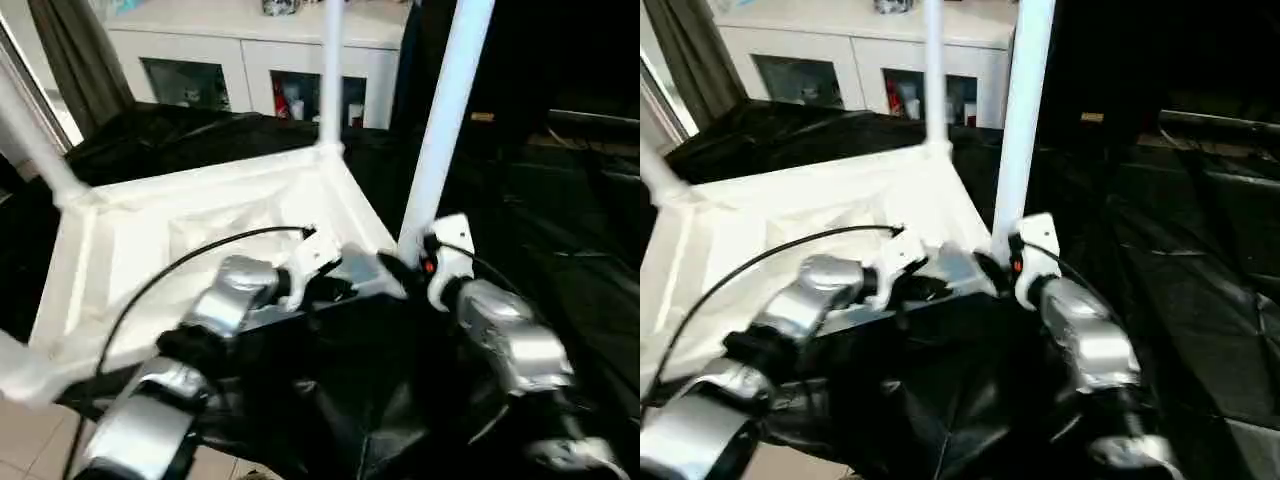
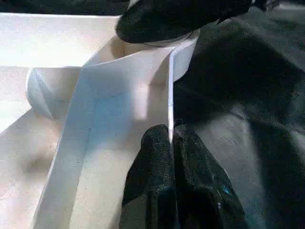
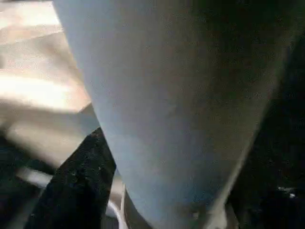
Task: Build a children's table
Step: Rotate leg to tighten
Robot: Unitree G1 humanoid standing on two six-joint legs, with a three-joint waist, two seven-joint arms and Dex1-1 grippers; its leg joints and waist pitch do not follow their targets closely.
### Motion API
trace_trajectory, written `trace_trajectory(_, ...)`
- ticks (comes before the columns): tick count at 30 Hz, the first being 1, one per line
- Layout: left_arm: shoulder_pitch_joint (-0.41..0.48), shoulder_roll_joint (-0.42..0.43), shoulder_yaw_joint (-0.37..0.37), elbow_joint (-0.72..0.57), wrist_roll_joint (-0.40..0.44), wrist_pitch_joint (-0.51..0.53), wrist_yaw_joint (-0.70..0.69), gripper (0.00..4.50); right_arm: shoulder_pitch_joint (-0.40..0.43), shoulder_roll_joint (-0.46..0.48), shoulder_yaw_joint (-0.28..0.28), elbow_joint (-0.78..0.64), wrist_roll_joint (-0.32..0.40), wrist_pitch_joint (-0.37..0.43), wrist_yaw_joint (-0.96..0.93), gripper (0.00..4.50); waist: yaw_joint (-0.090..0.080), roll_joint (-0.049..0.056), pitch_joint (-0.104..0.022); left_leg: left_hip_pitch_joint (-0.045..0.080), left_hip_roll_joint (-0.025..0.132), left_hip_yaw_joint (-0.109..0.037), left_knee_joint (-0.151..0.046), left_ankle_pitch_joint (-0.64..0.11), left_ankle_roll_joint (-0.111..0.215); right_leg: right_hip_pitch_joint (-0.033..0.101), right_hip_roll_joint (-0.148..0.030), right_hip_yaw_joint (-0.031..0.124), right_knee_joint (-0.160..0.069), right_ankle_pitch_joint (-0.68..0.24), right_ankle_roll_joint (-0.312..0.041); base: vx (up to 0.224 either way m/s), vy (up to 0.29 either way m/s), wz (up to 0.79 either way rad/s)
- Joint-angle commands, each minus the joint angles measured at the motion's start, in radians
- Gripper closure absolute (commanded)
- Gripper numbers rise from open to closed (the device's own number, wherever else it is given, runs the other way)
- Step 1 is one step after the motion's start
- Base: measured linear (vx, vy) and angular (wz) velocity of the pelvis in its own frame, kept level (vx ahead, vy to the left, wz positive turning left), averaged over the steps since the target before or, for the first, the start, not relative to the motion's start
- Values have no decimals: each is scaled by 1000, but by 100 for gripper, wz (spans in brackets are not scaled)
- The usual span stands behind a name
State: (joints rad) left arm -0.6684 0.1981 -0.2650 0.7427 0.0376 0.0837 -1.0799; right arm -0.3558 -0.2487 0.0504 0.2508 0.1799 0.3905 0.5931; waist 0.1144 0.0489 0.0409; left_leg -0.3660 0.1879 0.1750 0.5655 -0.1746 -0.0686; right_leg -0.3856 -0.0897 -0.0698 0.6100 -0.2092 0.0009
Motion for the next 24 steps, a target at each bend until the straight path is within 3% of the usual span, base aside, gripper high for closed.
trace_trajectory(1,16,-7,-21,-39,-42,-18,-84,450,7,-6,50,-44,36,18,97,132,10,-16,-58,2,41,-12,-54,-155,70,53,-64,44,-68,-73,-219,0,0,0)
trace_trajectory(6,50,45,-41,-124,-83,27,-225,450,47,-108,114,-131,78,47,292,132,12,-14,-59,3,44,-11,-52,-151,76,50,-63,44,-64,-51,-234,0,0,0)
trace_trajectory(9,79,88,-64,-169,-102,55,-329,450,78,-213,167,-183,84,65,435,132,14,-20,-55,1,43,-8,-51,-158,83,50,-63,45,-66,-80,-233,0,0,0)
trace_trajectory(14,94,109,-67,-196,-114,81,-366,450,88,-256,176,-199,85,74,484,132,19,-22,-54,4,45,-8,-53,-174,71,44,-64,45,-71,-141,-230,0,0,0)
trace_trajectory(17,105,126,-71,-225,-124,110,-390,450,86,-284,173,-216,95,83,513,132,22,-25,-55,5,45,-7,-51,-161,72,44,-62,47,-68,-123,-229,0,0,0)
trace_trajectory(19,109,129,-72,-226,-118,111,-394,450,83,-293,171,-209,97,87,521,166,26,-29,-57,5,44,-7,-50,-143,77,44,-63,47,-66,-109,-232,0,0,0)
trace_trajectory(24,107,107,-56,-220,-107,99,-332,450,81,-280,167,-199,99,95,505,201,29,-28,-57,3,42,-8,-48,-138,76,44,-63,46,-66,-114,-227,0,0,0)
